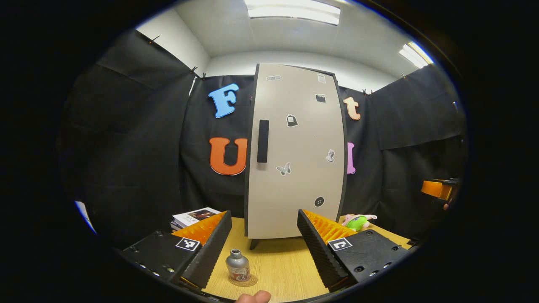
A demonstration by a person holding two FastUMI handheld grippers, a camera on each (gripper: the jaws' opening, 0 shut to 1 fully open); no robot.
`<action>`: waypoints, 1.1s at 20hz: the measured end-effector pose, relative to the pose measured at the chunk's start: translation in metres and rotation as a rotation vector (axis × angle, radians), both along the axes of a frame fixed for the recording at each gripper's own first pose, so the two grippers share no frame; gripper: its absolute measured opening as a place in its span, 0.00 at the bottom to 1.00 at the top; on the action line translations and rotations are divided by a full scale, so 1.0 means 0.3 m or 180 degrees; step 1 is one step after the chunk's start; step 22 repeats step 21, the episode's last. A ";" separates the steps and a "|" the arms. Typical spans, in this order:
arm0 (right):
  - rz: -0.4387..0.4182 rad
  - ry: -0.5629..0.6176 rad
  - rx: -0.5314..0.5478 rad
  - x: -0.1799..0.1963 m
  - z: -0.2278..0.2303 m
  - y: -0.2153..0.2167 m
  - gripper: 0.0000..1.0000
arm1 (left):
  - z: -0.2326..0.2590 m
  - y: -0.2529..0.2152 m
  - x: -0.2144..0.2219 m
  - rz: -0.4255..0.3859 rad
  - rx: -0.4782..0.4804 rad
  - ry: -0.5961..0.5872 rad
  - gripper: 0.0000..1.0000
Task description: Open the cabinet door with the right hand, grasp the bottle in the cabinet with the left hand and place it on the coaster, then close the cabinet door with the right hand.
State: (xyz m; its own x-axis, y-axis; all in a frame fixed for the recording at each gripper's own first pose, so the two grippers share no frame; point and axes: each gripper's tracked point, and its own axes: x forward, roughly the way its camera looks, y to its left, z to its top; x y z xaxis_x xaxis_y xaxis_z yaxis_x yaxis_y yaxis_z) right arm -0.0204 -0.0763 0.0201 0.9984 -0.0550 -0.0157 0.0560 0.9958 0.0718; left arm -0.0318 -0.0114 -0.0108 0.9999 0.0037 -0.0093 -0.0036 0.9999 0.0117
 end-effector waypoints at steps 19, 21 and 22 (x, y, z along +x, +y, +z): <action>0.0059 0.0028 0.0049 0.004 -0.018 0.052 0.93 | 0.000 0.026 -0.011 0.0021 0.0014 0.0005 0.95; 0.0052 0.0019 0.0044 -0.002 -0.018 0.049 0.93 | 0.006 0.026 -0.015 0.0020 0.0014 -0.0007 0.94; 0.0052 0.0019 0.0044 -0.002 -0.018 0.049 0.93 | 0.006 0.026 -0.015 0.0020 0.0014 -0.0007 0.94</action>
